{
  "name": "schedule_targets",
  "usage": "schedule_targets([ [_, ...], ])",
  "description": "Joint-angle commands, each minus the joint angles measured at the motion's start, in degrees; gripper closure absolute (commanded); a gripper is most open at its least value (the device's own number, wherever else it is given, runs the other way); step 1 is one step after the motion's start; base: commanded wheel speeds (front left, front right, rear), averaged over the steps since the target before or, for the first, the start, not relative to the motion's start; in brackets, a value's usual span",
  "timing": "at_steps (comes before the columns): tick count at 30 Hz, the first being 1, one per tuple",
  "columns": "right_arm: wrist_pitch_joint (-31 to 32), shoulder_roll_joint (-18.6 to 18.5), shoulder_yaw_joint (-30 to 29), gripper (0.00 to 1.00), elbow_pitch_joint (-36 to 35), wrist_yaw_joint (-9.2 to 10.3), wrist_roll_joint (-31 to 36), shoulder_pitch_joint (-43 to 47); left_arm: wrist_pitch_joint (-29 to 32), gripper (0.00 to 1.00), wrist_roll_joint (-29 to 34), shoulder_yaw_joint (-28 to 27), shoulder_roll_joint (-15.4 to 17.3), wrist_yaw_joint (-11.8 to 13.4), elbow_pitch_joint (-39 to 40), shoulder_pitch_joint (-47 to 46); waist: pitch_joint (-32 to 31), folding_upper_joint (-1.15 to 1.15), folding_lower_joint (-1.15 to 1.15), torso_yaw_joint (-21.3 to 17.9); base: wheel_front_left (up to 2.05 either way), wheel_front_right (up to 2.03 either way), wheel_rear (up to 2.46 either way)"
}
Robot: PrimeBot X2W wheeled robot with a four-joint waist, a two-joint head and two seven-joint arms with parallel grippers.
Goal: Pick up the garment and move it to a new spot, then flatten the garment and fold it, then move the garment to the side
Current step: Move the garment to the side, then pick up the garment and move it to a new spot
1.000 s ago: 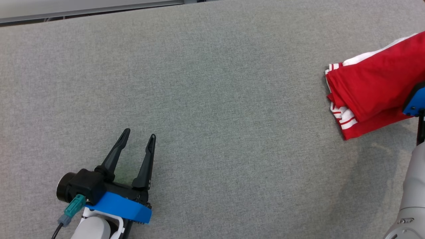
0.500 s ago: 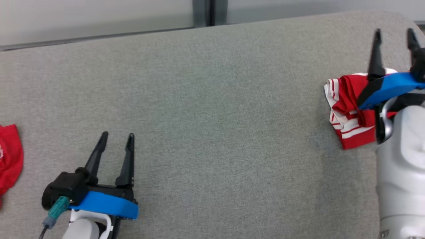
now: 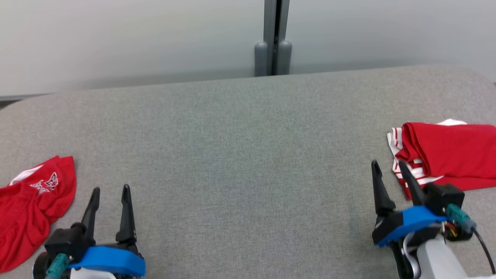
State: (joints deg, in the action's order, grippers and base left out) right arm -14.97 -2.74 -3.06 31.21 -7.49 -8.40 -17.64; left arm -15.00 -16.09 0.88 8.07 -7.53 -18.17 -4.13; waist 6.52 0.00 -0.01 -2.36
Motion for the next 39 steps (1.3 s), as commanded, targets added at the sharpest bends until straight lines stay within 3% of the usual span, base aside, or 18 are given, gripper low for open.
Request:
schedule_targets([
  [1,-0.28,-0.28,0.17,0.0,0.17,0.0,-0.8,2.17,-0.25,0.0,0.64,-0.15,-0.51,0.08,-0.4,0.91,-1.35,0.0,0.01,-0.3,0.0,0.0,0.0],
  [14,-0.29,-0.25,2.25,0.0,-0.21,0.0,-2.47,7.61,-0.25,0.0,2.99,-1.12,-3.31,0.08,-1.78,6.07,-5.5,0.0,0.01,-0.7,0.0,0.0,0.0],
  [20,-0.28,-0.23,2.75,0.0,0.07,0.0,-2.11,7.14,-0.25,0.0,2.84,-0.97,-3.5,0.08,-2.06,4.58,-4.82,0.0,0.01,1.41,0.0,0.0,0.0],
  [25,-0.29,-0.24,4.83,0.0,0.27,0.0,-2.56,7.2,-0.25,0.0,2.29,-2.32,-3.63,0.08,-3.17,3.68,-3.94,0.0,0.01,6.18,0.0,0.0,0.0],
  [33,-0.29,-0.26,8.16,0.0,1.17,0.0,-2.7,5.74,-0.25,0.0,1.51,-5.3,-3.18,0.08,-5.26,2.64,-2.4,0.0,0.01,17.32,0.0,0.0,0.0],
  [39,-0.28,-0.29,10.76,0.0,1.77,0.0,-3.09,3.89,-0.25,0.0,0.92,-7.91,-2.94,0.08,-6.47,2.79,-1.51,0.0,0.01,21.79,0.0,0.0,0.0],
])
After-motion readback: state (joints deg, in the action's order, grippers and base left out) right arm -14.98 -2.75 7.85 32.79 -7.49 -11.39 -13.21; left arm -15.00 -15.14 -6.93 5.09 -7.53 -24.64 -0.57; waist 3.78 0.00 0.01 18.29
